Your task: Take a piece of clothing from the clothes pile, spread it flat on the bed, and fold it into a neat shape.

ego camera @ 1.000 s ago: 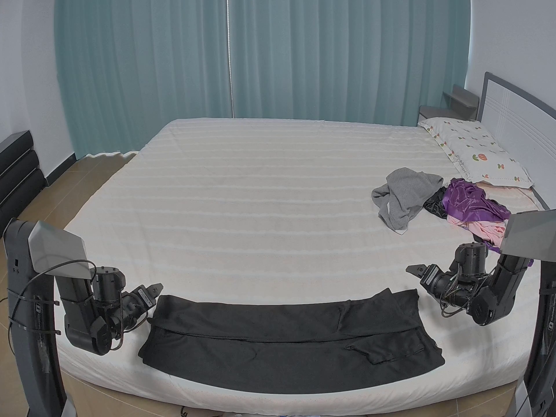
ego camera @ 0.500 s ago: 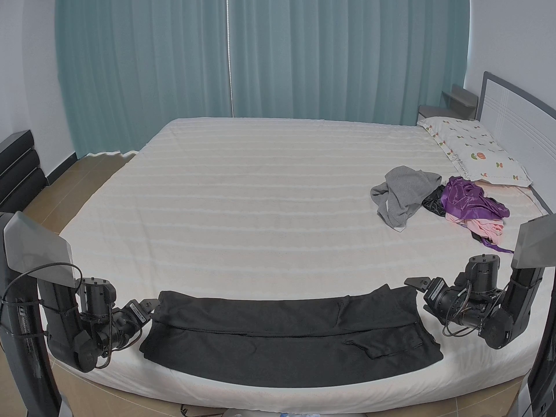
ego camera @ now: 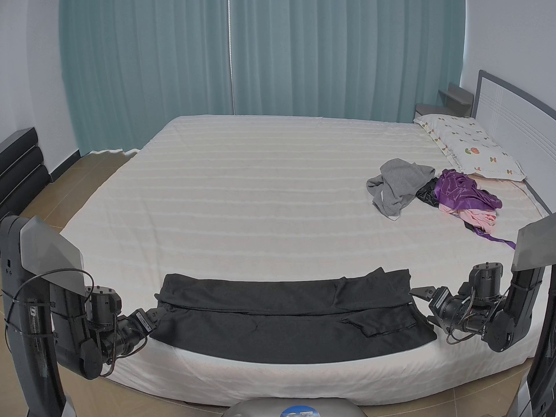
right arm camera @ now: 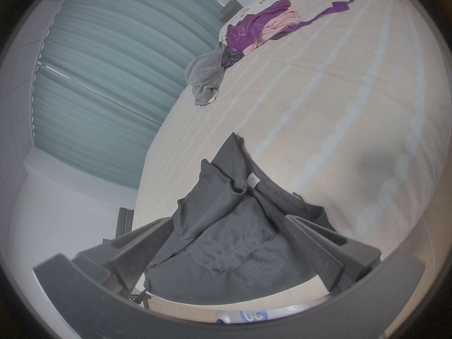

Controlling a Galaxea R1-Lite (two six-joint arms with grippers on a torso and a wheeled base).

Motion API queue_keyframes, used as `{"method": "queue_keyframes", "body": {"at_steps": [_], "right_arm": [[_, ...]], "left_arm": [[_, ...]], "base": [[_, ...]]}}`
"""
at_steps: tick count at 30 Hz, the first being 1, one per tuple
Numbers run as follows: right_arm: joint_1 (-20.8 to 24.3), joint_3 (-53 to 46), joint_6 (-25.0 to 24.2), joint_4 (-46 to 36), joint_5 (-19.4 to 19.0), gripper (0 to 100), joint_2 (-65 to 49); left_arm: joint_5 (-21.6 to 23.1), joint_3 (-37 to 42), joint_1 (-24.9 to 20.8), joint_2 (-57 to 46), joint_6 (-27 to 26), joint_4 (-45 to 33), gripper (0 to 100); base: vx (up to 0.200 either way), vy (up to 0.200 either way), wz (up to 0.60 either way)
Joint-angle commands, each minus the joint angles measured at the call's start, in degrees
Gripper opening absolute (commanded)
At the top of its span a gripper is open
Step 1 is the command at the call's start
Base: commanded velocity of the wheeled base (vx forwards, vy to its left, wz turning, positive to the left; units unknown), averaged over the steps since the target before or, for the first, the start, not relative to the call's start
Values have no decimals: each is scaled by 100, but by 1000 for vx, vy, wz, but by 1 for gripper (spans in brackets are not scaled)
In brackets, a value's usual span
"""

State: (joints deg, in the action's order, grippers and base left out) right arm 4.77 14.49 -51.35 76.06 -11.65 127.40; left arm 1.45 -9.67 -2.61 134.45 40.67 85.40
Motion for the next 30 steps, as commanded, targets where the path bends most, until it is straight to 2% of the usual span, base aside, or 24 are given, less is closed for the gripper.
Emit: {"method": "queue_keyframes", "body": {"at_steps": [1,5,10,11,30], "right_arm": [[16,-8,2,6,-12,100,127],[7,-17,-7,50,-12,100,127],[-11,-17,2,76,-12,100,180],[-11,-17,2,85,-12,100,197],[-2,-70,19,129,-4,100,241]], "left_arm": [[-57,-132,-12,574,-217,346,100],[-224,-475,-12,732,-235,381,100],[-233,-413,-38,749,-296,381,100],[-233,-404,-38,758,-323,381,0],[-541,132,15,617,-305,408,0]], "base": [[0,0,0],[0,0,0],[0,0,0],[0,0,0],[0,0,0]]}}
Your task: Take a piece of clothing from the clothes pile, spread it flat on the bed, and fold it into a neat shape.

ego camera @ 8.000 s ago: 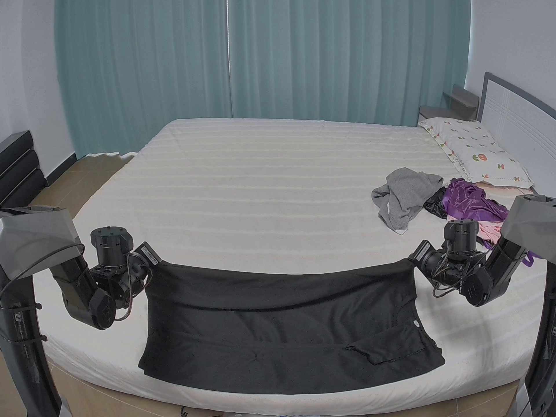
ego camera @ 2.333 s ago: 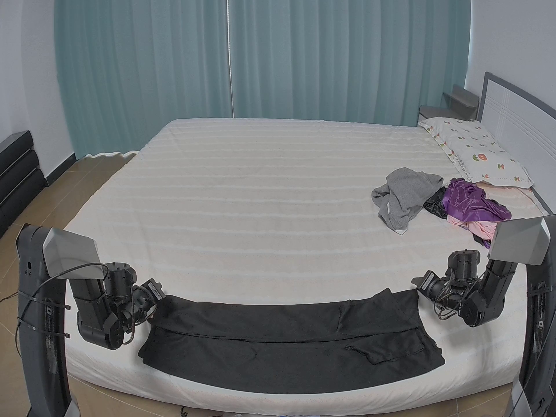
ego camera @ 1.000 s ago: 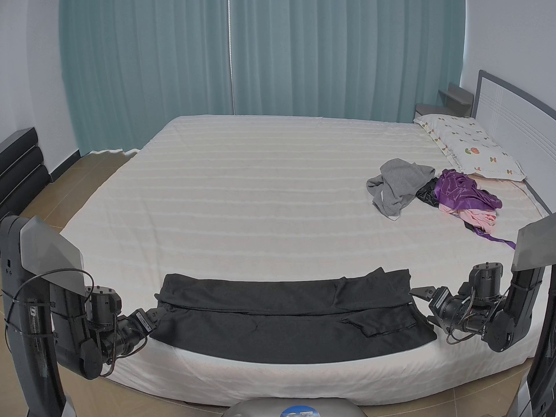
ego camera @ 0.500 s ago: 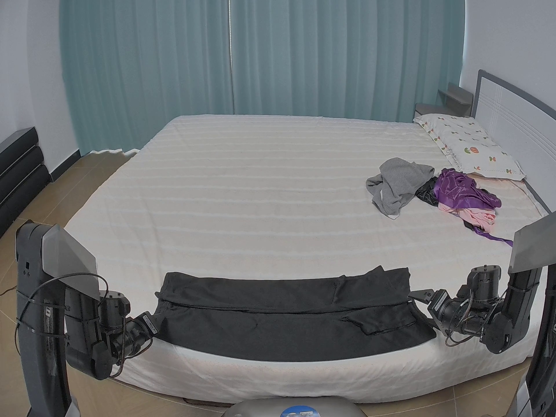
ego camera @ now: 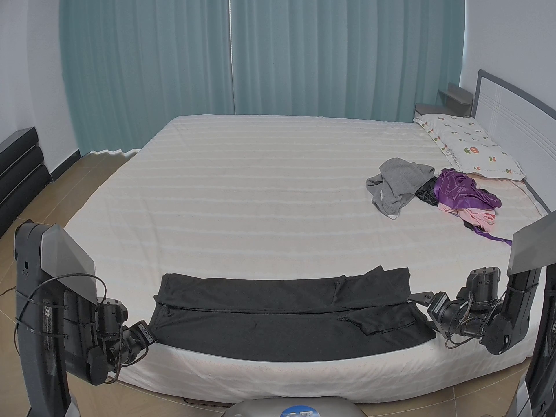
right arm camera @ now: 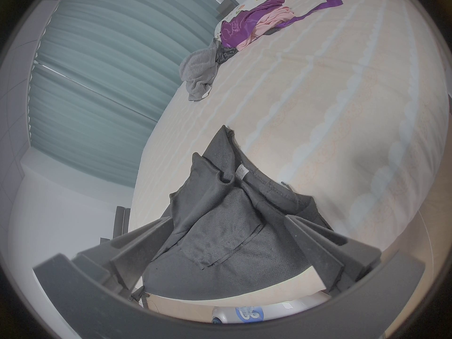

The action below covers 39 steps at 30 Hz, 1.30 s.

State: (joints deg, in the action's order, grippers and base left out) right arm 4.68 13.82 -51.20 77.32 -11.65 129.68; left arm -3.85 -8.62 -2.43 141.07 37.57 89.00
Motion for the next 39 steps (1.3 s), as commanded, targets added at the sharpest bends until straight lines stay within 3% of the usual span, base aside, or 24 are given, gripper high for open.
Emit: {"method": "queue_keyframes", "body": {"at_steps": [1,4,5,15,21,35,39], "right_arm": [[6,-3,5,2,-4,100,22],[6,-3,5,2,-4,100,22],[6,-3,5,2,-4,100,22],[-2,-3,5,2,-12,100,22],[6,6,-13,2,-12,100,13],[15,6,-13,2,-12,100,13],[24,6,-13,2,-12,100,13]], "left_arm": [[-10,36,-4,-44,5,47,0],[-10,44,-4,-53,22,47,0],[-10,44,-4,-53,22,47,100],[69,44,14,-519,145,56,100],[69,1,32,-844,646,56,100],[130,-325,76,-827,664,56,100],[535,-413,84,-844,664,29,100]], "base": [[0,0,0],[0,0,0],[0,0,0],[0,0,0],[0,0,0],[171,0,0],[0,0,0]]}}
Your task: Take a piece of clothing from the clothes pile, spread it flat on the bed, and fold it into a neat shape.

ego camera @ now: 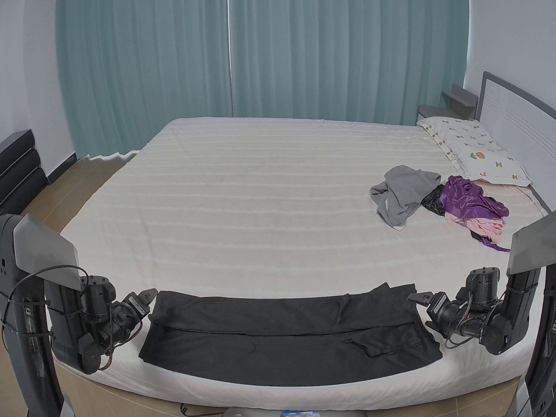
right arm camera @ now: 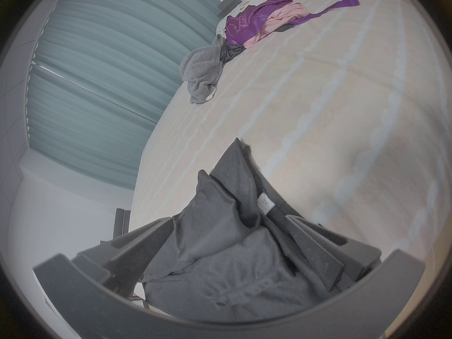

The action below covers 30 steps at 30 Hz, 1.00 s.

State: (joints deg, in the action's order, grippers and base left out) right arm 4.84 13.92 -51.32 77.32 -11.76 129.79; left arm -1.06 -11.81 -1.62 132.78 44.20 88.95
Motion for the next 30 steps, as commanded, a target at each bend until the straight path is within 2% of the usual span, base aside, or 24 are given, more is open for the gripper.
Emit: {"method": "queue_keyframes", "body": {"at_steps": [1,4,7,8,10,11,12,14,15,30], "right_arm": [[8,-3,-1,2,-1,100,2],[17,-3,-1,2,-1,100,2],[17,-12,-1,2,-1,100,2],[17,-12,-9,2,-1,100,2],[17,-12,-9,2,-1,100,2],[17,-12,-9,2,-1,100,2],[17,-12,-1,2,-1,100,2],[17,-12,-1,2,-1,100,2],[8,-12,-1,2,-1,100,2],[79,-39,-9,2,-1,100,11]], "left_arm": [[581,-190,22,-33,-8,-19,100],[994,-497,92,-7,-193,-194,100],[1020,-963,92,55,-711,-643,100],[1038,-1253,92,81,-808,-1003,100],[1038,-1772,92,108,-808,-1653,100],[1038,-1772,92,108,-808,-1653,100],[1046,-2317,101,187,-817,-2321,100],[1038,-2405,101,222,-826,-2409,100],[1055,-2703,118,354,-887,-2682,100],[897,-2800,92,749,-1476,-2594,100]], "base": [[0,0,0],[0,0,0],[0,0,0],[0,0,0],[0,0,0],[0,0,0],[0,0,0],[0,0,0],[0,0,0],[0,0,0]]}}
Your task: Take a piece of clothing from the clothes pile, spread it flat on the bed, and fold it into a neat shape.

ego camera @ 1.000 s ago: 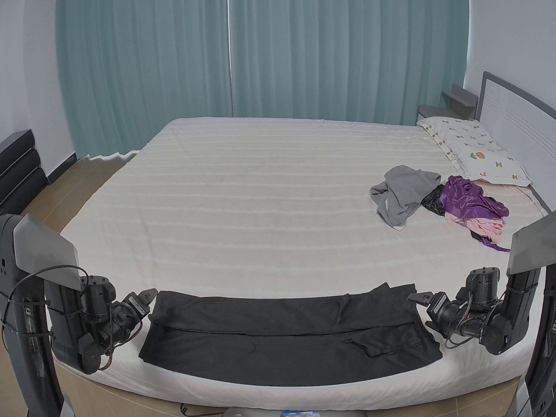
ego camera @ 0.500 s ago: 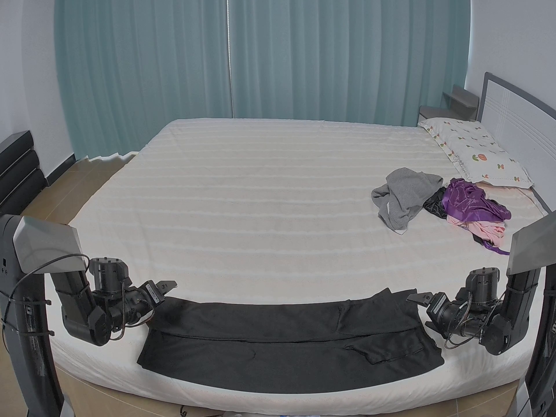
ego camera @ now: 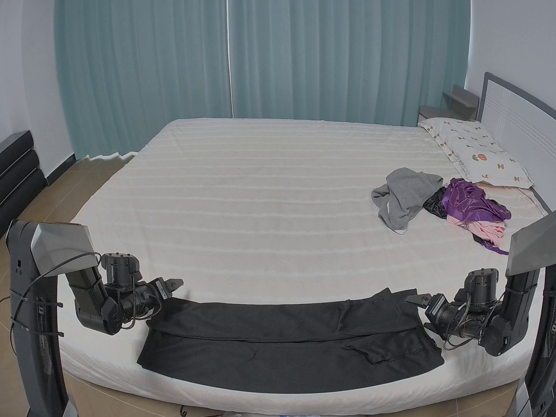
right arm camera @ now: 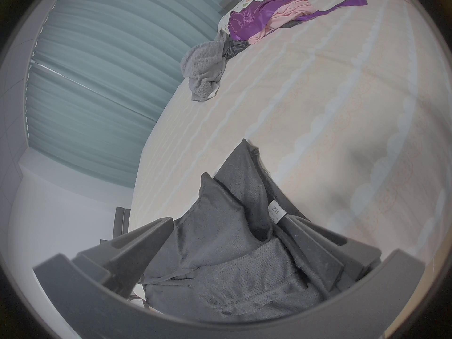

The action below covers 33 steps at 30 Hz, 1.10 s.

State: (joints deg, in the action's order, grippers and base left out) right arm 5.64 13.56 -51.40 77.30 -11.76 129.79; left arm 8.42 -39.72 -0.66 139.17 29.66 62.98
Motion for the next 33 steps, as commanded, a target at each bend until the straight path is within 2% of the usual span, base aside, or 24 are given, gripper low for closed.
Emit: {"method": "queue_keyframes", "body": {"at_steps": [1,4,5,14,18,31,32,33], "right_arm": [[7,-2,-2,4,-1,100,2],[7,-2,7,4,-1,100,2],[7,-2,7,4,-1,100,2],[7,-2,7,4,-1,100,2],[7,-11,7,4,-1,100,2],[7,-11,7,4,-1,100,11],[-2,-11,7,4,-1,100,11],[-2,-11,7,4,-1,100,11]], "left_arm": [[-60,-19,-4,119,-30,4,100],[-122,-19,-13,128,-30,4,100],[-166,-10,-4,128,-22,4,0],[-394,61,119,119,128,74,0],[-561,17,119,111,444,92,0],[-570,-19,198,119,462,92,0],[-561,-19,198,119,471,92,100],[-561,-19,198,119,471,92,100]], "base": [[0,0,0],[0,0,0],[0,0,0],[0,0,0],[0,0,0],[0,0,0],[0,0,0],[0,0,0]]}}
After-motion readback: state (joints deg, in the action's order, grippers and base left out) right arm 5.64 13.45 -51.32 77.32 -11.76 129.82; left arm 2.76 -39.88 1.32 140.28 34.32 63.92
